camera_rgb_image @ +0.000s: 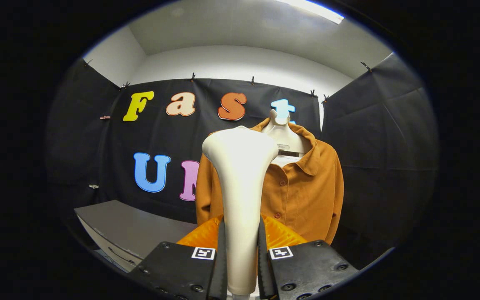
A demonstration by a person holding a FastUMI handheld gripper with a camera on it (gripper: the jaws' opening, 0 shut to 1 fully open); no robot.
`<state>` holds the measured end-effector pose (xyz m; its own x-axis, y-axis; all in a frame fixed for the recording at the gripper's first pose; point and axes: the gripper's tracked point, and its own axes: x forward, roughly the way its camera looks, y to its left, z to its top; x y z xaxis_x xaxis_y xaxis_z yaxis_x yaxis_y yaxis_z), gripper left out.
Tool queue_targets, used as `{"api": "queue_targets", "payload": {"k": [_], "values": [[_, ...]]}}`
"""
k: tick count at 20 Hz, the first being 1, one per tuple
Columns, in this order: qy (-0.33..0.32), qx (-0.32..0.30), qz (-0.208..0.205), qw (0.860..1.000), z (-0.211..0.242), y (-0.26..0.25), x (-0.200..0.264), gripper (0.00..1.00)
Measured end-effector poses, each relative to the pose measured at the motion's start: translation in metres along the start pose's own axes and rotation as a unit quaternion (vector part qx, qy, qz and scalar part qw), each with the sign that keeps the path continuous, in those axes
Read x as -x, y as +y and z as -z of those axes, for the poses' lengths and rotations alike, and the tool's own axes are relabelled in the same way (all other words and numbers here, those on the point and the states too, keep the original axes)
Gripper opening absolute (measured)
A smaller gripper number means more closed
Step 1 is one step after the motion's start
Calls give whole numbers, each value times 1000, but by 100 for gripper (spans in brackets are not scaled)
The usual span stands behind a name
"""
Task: Iron the clothes twice with a garment steamer, once on the left side and once on the right side.
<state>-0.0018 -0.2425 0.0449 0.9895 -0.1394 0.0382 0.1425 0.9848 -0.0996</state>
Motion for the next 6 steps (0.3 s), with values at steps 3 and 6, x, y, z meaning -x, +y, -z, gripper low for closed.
{"api": "queue_targets", "payload": {"k": [3,6], "values": [[0,2,-1,1000,-1,0,1,32],[-1,2,-2,1000,-2,0,2,32]]}}
